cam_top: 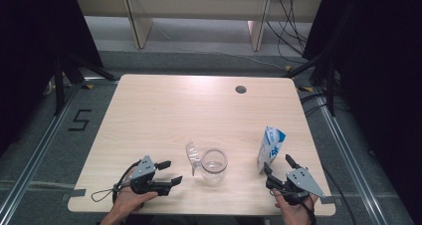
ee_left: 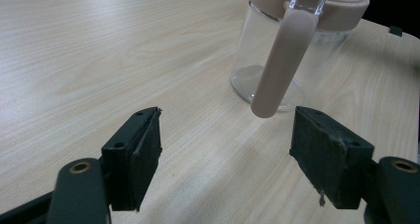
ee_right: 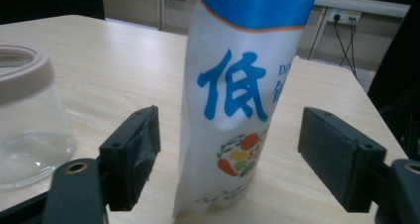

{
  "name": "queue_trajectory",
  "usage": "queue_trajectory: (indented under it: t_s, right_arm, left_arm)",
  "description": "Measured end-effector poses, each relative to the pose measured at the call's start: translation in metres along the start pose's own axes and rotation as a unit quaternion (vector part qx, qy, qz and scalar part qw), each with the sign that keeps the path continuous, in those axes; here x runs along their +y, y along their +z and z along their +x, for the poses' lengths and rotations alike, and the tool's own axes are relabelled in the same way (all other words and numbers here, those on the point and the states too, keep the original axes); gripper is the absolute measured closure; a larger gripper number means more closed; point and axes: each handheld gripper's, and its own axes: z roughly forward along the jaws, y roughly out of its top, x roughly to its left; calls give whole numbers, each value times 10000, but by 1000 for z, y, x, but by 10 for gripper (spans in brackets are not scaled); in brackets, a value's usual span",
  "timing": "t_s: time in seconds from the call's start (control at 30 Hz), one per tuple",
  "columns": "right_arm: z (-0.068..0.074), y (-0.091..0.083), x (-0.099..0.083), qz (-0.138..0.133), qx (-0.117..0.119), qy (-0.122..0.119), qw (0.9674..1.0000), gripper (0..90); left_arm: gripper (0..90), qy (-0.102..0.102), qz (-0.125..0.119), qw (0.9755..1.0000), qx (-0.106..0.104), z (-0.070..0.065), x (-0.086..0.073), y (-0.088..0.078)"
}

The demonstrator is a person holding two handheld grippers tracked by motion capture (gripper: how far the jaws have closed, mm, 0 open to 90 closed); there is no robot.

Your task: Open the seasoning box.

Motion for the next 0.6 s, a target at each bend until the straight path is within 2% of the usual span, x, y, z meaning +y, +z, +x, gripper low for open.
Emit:
queue_trajectory:
  t_s: [0.07, 0.1, 0.13, 0.17, 0.2, 0.23, 0.3, 0.33, 0.37, 0.4, 0.43, 0.5, 0.57, 0.6]
  right_arm:
    - [1, 6, -3, -4, 44, 118, 9999, 230]
    - [1, 8, -3, 0, -9, 71, 10000, 224]
    - [2, 9, -3, 23, -22, 145, 9999, 216]
    - [2, 11, -3, 4, -104, 69, 9999, 204]
    - [5, 13, -3, -34, -91, 171, 9998, 188]
    - [7, 14, -3, -25, -213, 149, 9997, 172]
    - [10, 15, -2, -13, -266, 181, 9995, 166]
    - [16, 18, -3, -23, -334, 272, 9991, 174]
    - [17, 21, -4, -90, -234, 237, 9994, 173]
    - [20, 22, -4, -85, -344, 273, 9990, 174]
    - [20, 24, -5, -88, -368, 197, 9991, 174]
    - [21, 27, -5, -115, -432, 243, 9987, 174]
    - [19, 29, -6, -147, -438, 259, 9986, 174]
    - [19, 29, -6, -147, -438, 259, 9986, 174]
  left_arm:
    - [274, -28, -16, 10000, -6, 0, 0, -1]
    - [274, -2, 36, 10000, 52, 1, 0, -2]
    - [274, -42, -3, 10000, 7, 1, 0, -2]
    - [274, -52, 9, 10000, 67, 1, 0, -3]
    - [274, -52, 9, 10000, 67, 1, 0, -3]
    - [274, -26, -22, 10000, 11, 3, 0, -3]
    - [274, -78, -22, 10000, 25, 3, 0, -3]
    - [274, -46, 31, 9999, 90, 2, 0, -5]
    - [274, 10, 18, 10000, 76, 3, 1, -6]
    - [274, 12, 19, 10000, 80, 3, 1, -6]
    - [274, 39, 19, 10000, 76, 3, 1, -6]
    - [274, 63, 17, 10000, 66, 4, 1, -6]
    - [274, -91, -30, 9999, 38, 3, 0, -6]
    - [274, -88, -30, 10000, 34, 3, 0, -6]
